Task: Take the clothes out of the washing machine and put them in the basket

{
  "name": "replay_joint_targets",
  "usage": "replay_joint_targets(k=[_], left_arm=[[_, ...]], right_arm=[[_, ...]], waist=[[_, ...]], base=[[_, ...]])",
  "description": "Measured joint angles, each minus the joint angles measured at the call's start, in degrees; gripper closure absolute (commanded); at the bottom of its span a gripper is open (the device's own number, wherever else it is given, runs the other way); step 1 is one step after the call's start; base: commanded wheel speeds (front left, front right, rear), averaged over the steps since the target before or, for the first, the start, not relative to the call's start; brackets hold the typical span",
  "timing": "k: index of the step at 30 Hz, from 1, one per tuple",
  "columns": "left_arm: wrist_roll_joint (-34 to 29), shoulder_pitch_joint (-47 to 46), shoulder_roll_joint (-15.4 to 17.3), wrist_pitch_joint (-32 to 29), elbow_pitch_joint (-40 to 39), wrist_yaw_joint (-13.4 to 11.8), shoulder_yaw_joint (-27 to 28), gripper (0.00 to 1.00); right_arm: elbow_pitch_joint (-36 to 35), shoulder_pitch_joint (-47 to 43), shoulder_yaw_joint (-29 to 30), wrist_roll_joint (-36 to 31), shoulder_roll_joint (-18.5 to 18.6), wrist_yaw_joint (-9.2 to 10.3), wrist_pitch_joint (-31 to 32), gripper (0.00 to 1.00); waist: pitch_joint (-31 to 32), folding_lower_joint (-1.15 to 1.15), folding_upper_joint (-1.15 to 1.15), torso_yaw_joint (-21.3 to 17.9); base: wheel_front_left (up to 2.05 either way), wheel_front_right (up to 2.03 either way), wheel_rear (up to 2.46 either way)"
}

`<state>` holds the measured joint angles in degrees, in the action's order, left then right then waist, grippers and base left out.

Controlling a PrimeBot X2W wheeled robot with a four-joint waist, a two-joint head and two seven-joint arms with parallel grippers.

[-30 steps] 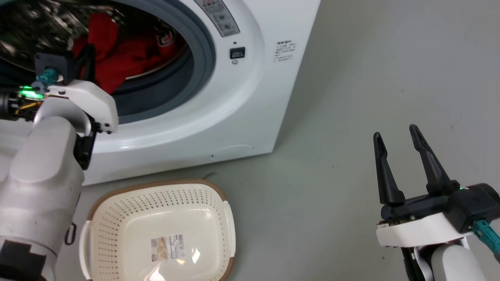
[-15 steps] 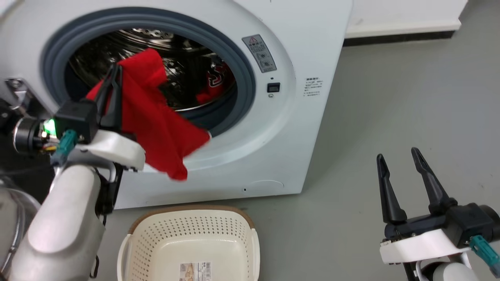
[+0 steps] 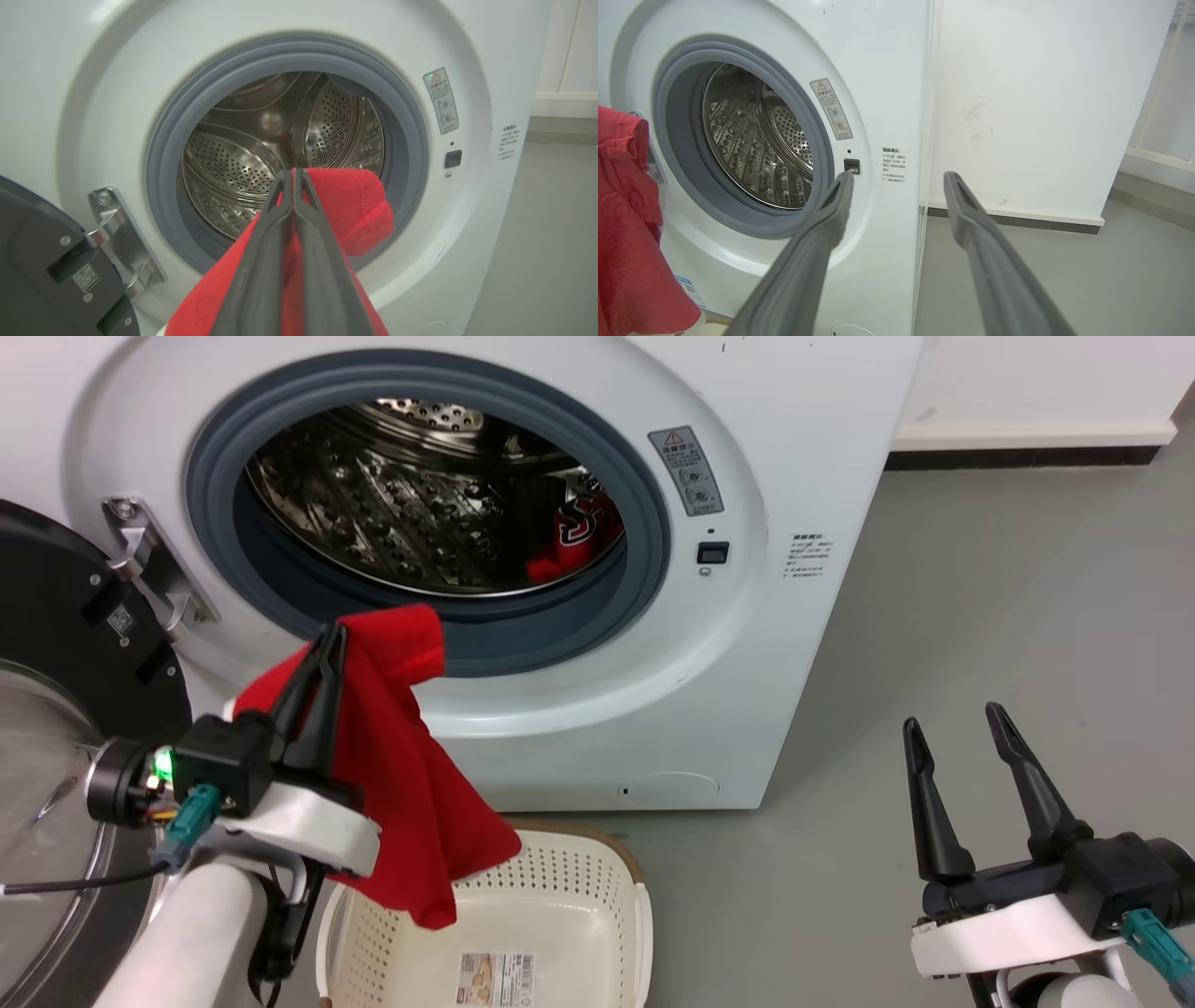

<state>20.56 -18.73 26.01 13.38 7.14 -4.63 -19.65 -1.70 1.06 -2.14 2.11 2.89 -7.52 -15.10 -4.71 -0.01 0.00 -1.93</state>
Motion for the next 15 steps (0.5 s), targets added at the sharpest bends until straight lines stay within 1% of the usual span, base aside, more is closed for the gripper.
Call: replay_joint_targets(k=[4,8,13,15], left_arm=[[0.3,1.9,0.1,-0.8,1.4,0.1,-1.3,1.0],[0.1,2.1,-0.7,-0.8,5.4,0.5,-2.3,1.0],[0.7,1.8,-2.3,0.5,15.0,1.7,-2.7,1.0],[0.9,0.7,-3.5,1.0,18.8,2.5,-2.7,1.0]], right_arm=[[-0.4,0.4,0.0,-0.5,0.0,0.0,0.0,0.0],[-1.0,1.8,0.1,-1.2,0.0,0.01,0.0,0.0],[-1.8,3.4,0.4,-2.3,0.0,0.0,0.0,0.0],[-2.3,4.1,0.8,-2.8,0.0,0.0,0.0,0.0]], waist=[[-2.1,0.0,0.0,0.4],[-5.1,0.01,0.0,0.6],[-9.4,0.01,0.0,0.6],[-11.3,0.01,0.0,0.5]], base=[[0.0,0.0,0.0],[0.0,0.0,0.0],[0.0,0.0,0.0],[0.0,0.0,0.0]])
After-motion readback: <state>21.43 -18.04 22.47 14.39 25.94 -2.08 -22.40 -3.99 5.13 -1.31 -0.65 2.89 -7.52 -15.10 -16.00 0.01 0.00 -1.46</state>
